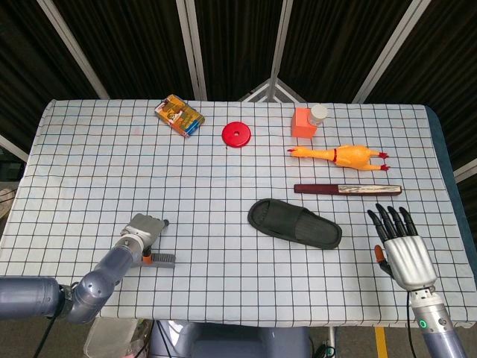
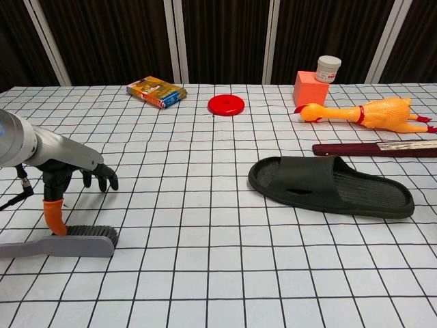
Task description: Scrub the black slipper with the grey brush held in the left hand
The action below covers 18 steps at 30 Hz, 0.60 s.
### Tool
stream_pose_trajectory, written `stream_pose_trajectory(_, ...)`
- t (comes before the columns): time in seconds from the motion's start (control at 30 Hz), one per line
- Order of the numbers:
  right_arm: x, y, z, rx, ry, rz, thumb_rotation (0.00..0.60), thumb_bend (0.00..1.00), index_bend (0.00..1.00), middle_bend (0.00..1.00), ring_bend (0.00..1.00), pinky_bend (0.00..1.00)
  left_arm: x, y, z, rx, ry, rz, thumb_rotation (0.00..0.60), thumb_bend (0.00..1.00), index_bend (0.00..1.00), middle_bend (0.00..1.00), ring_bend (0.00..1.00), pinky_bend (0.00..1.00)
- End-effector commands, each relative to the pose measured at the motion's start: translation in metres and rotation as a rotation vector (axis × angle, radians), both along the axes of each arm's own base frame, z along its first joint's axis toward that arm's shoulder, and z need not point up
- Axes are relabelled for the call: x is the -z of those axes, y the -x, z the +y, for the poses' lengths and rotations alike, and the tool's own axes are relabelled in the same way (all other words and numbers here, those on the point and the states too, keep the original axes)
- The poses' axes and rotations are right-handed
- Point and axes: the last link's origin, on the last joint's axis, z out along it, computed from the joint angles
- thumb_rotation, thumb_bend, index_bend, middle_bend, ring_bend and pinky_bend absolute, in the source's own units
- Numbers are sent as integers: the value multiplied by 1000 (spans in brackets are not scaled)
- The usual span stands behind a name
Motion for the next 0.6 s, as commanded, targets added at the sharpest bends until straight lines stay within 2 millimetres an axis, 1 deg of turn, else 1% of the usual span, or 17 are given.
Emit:
stream_pose_trajectory(0.03, -20, 10, 16, 49, 59, -36, 600, 557, 0, 0, 0, 0, -39, 0, -25, 85, -100, -179, 600, 25, 15, 49, 46, 191)
stream_pose_trajectory(0.1, -30, 14, 28, 60, 100, -80, 600, 554, 0, 0, 0, 0, -49, 14, -47, 80, -145, -270, 600, 20, 0, 21, 19, 140)
stream_pose_trajectory(0.13, -34, 18, 35, 69, 119, -105, 600, 549, 0, 0, 0, 0, -54, 26, -60, 76, -174, -297, 600, 19, 0, 15, 14, 120)
stream_pose_trajectory(0.2, -39, 25, 49, 81, 141, -131, 600, 517, 0, 0, 0, 0, -60, 53, -86, 96, -234, -310, 600, 16, 0, 1, 1, 61)
stream_pose_trajectory(0.27, -42, 32, 61, 94, 149, -131, 600, 451, 0, 0, 0, 0, -67, 82, -113, 131, -308, -305, 600, 14, 0, 0, 0, 26)
stream_pose_trajectory(0.33, -44, 34, 68, 91, 156, -126, 600, 421, 0, 0, 0, 0, -75, 108, -137, 180, -388, -306, 600, 10, 0, 0, 0, 5)
stream_pose_trajectory(0.37, -47, 34, 73, 76, 171, -128, 600, 416, 0, 0, 0, 0, -81, 125, -153, 214, -451, -319, 600, 6, 0, 0, 0, 0)
stream_pose_trajectory(0.43, -50, 33, 79, 61, 188, -149, 600, 415, 0, 0, 0, 0, -88, 142, -167, 289, -498, -299, 600, 1, 0, 0, 0, 0)
stream_pose_trajectory(0.53, -51, 32, 86, 48, 176, -163, 600, 414, 0, 0, 0, 0, -92, 154, -179, 354, -550, -299, 600, 0, 0, 0, 0, 0)
stream_pose_trajectory(0.6, -49, 34, 91, 63, 140, -140, 600, 414, 0, 0, 0, 0, -91, 157, -182, 399, -556, -297, 600, 0, 0, 0, 0, 0)
